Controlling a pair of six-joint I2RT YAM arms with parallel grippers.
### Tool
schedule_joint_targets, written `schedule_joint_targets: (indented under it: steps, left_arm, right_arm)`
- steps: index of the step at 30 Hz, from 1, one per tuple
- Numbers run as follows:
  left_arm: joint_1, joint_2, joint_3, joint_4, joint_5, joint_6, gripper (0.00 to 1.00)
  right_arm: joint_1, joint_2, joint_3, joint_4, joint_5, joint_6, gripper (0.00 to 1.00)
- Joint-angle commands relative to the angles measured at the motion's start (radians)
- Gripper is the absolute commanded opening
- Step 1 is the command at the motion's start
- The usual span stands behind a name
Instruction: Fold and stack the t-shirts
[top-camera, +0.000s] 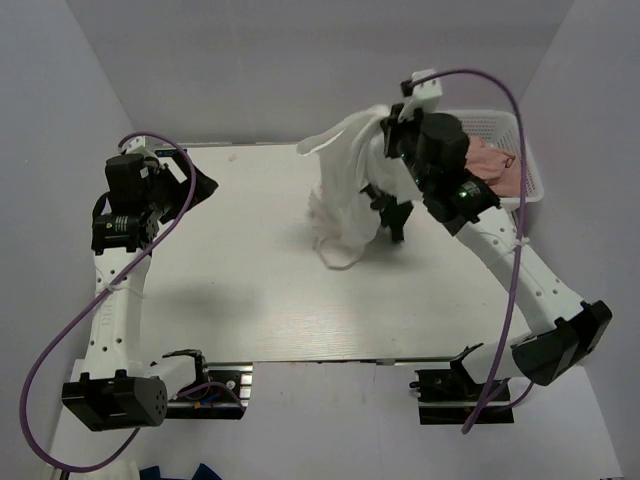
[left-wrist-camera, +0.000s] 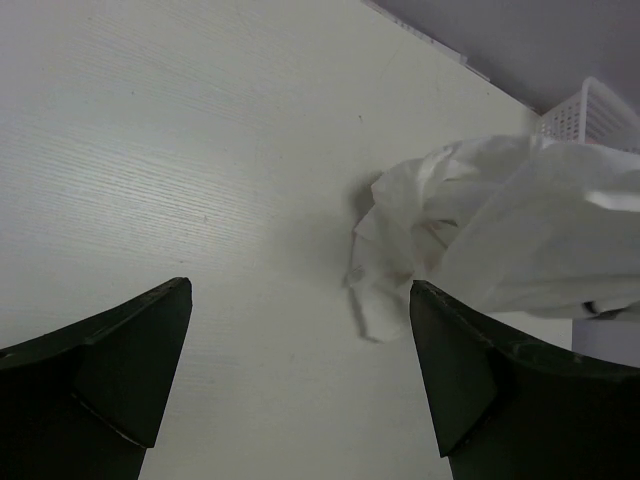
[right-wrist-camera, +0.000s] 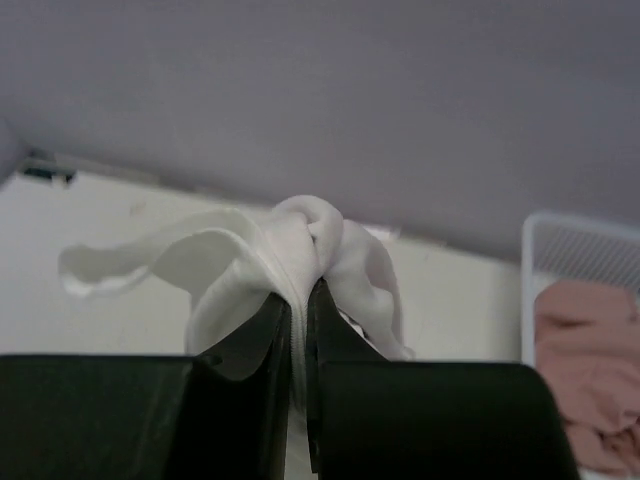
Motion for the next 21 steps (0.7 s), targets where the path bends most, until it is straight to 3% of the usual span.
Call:
schedule_joint_targets:
  steps: [1,8,11,21]
  left_arm:
    - [-0.004,-0.001,0.015,0.033,0.009,0.006,1.00]
    - [-0.004,0.009,0.015,0.062,0.009,0.006,1.00]
    - [-0.004,0.009,0.004,0.071,0.009,0.006,1.00]
    - [-0.004,-0.033,-0.014,0.041,-0.021,0.006,1.00]
  right_arm:
    - [-0.020,-0.019,0.176,0.179,0.009,-0.042,0.00]
    - [-0.025,0.106,0.546,-0.021,-0.431,-0.030,0.00]
    - [-0.022,0.134,0.667,-0.030,-0.497,-0.027,0.00]
    - [-0.025,0.119,0.711,0.082,-0.637,0.035,0.00]
